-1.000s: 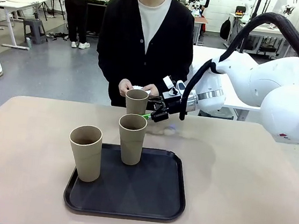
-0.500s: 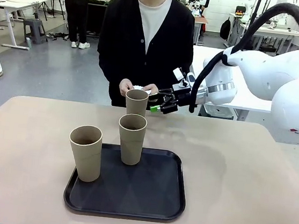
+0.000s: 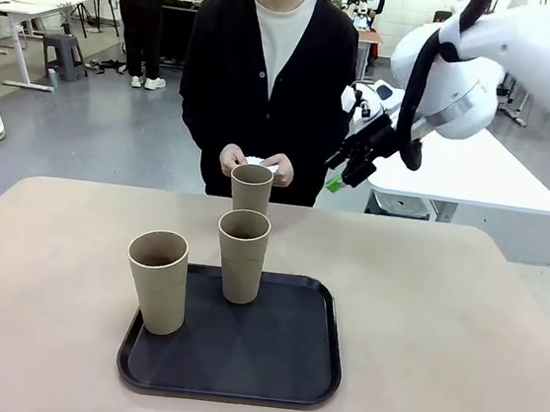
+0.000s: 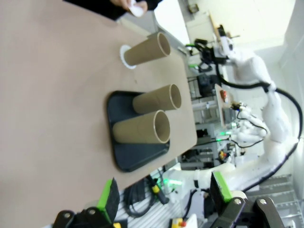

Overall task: Place coasters on the table and set cups on them.
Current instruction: Pick up one Reusable plastic cup and place it on a coaster set by the human.

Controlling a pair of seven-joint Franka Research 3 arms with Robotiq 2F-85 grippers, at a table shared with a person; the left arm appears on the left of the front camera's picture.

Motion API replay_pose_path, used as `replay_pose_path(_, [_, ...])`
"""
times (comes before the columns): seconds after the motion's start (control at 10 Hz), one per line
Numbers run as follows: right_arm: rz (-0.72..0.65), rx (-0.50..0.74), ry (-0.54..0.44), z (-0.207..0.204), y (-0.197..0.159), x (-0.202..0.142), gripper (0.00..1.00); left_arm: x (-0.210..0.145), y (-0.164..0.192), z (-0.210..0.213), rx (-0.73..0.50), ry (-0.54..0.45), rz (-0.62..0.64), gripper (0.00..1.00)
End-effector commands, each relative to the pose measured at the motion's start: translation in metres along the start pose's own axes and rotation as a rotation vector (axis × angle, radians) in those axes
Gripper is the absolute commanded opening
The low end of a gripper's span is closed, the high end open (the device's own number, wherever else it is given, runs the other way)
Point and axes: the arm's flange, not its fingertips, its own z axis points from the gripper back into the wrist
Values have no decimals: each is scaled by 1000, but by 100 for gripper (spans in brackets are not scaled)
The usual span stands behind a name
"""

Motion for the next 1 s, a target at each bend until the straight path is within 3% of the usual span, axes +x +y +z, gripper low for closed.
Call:
replay_pose_path(0.0, [-81, -28, 319, 29, 56, 30, 100, 1, 0, 1, -12, -8, -21, 100])
replay_pose_path(0.3, [-142, -28, 406, 79, 93, 91, 100, 1, 0, 1, -12, -8, -21, 100])
replay_pose_path(0.4, [-106, -35, 367, 88, 89, 105, 100, 1, 0, 1, -12, -8, -21, 100])
replay_pose_path(0.5, [-108, -78, 397, 73, 94, 71, 100, 1, 0, 1, -12, -8, -21, 100])
replay_pose_path(0.9, [-108, -78, 397, 73, 94, 71, 100, 1, 0, 1, -12, -8, -21, 100])
